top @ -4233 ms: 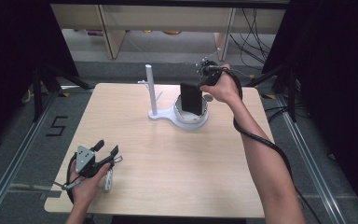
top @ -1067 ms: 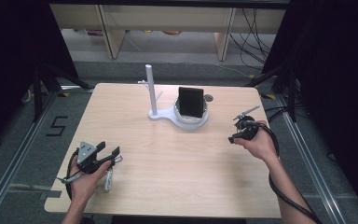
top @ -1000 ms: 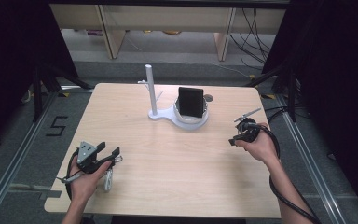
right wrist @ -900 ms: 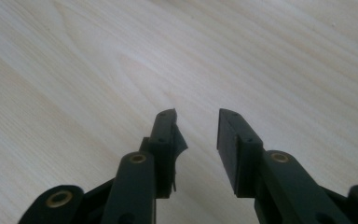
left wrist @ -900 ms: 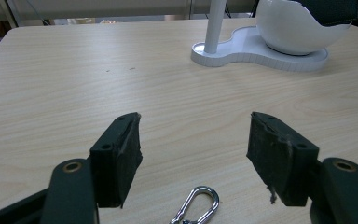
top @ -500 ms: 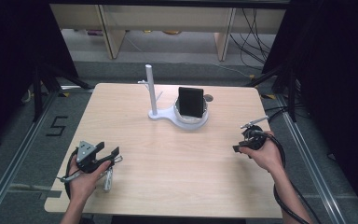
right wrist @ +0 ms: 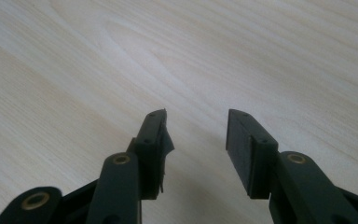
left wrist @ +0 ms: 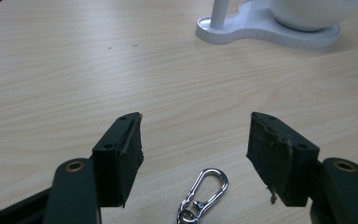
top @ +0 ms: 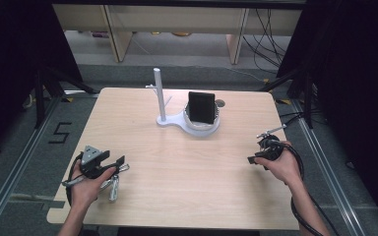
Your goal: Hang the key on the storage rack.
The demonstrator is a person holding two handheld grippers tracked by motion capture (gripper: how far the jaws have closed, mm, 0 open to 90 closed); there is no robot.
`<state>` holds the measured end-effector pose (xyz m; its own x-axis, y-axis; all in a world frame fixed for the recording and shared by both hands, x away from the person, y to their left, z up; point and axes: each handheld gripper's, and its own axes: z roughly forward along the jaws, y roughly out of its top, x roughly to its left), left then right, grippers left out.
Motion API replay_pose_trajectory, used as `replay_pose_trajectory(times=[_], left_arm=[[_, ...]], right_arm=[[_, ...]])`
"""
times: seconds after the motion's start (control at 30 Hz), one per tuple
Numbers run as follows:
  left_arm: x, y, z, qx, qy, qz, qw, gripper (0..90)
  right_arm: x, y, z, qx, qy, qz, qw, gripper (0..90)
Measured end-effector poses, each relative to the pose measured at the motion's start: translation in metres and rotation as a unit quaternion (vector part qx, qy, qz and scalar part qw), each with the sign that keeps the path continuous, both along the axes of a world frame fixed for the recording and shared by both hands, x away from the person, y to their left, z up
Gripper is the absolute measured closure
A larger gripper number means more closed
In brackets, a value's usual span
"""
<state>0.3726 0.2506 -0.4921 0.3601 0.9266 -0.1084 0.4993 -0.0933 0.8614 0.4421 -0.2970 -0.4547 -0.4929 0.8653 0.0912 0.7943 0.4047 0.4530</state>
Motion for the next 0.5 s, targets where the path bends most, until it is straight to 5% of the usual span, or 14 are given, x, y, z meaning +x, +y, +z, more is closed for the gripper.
replay_pose_trajectory(times=[0.1, 0.2, 0.23, 0.4, 0.5], left_arm=[[0.002, 0.001, 0.002, 0.009, 0.015, -0.012, 0.9998, 36.6], [0.007, 0.002, 0.005, 0.031, 0.056, -0.036, 0.9973, 39.6], [0.008, 0.000, 0.004, 0.023, 0.054, -0.033, 0.9977, 40.5], [0.014, 0.002, 0.009, 0.056, 0.076, -0.063, 0.9936, 43.3], [0.018, 0.001, 0.009, 0.059, 0.088, -0.069, 0.9920, 45.1]], right_arm=[[-0.002, 0.000, 0.004, 0.001, 0.007, -0.006, 1.0000, 58.7], [-0.001, 0.001, 0.006, -0.001, 0.009, -0.007, 0.9999, 58.7], [0.000, 0.000, 0.006, -0.006, 0.005, -0.006, 0.9999, 58.7], [0.001, 0.003, 0.009, -0.009, 0.003, -0.004, 0.9999, 58.6], [0.002, 0.005, 0.010, -0.001, -0.001, 0.011, 0.9999, 58.5]])
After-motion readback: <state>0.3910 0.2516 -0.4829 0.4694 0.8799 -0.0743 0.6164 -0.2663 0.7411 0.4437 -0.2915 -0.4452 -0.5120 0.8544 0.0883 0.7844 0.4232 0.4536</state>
